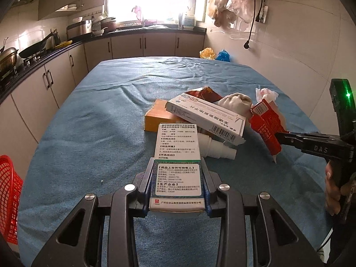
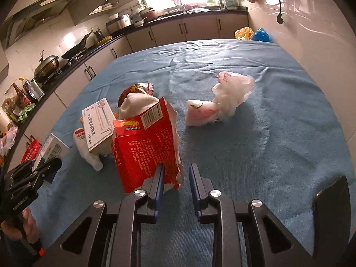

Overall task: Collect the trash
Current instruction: 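Grasp the white medicine box with the left tool while the right tool grasps the red paper bag, then lift the medicine box and red paper bag and carry both toward the red basket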

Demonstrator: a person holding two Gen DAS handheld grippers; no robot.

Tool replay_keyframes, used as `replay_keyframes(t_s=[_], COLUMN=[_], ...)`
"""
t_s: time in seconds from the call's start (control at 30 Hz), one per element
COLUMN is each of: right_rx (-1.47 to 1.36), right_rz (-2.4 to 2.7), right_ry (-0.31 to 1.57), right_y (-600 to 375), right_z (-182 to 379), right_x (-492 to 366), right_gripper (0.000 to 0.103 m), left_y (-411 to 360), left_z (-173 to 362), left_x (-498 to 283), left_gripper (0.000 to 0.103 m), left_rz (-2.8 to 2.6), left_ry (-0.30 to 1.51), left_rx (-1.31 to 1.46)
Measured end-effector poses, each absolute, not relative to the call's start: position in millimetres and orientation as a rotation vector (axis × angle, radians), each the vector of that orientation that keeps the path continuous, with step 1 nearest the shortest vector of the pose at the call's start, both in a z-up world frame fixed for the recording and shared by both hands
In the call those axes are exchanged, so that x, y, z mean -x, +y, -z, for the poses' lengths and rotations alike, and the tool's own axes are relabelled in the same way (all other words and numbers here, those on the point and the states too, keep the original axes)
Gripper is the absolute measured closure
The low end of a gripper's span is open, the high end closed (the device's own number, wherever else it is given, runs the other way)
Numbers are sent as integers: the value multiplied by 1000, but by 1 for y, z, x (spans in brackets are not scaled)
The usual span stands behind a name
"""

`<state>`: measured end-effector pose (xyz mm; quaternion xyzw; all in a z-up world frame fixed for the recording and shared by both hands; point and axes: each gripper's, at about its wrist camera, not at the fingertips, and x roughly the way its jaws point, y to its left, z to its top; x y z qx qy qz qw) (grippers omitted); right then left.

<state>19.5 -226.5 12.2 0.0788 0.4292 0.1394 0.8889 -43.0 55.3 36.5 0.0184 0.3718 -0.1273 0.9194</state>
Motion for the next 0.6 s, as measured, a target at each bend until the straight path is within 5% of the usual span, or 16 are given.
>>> replay_keyframes(t_s=[0.1, 0.2, 0.6], right_rx=[-192, -216, -260], right_rz=[-294, -300, -287], right_ry=[893, 885, 770], right_y=[-228, -230, -230], right_z=[-7, -5, -36], right_x=[-23, -21, 14], right_gripper=[80, 96, 98], left_y=[57, 57, 65], left_z=[-37, -39, -48], left_x=[44, 46, 55], left_gripper=[69, 69, 69], left_rz=[262, 252, 224], left_ry=[761, 753, 728], left_rx=[-38, -38, -16])
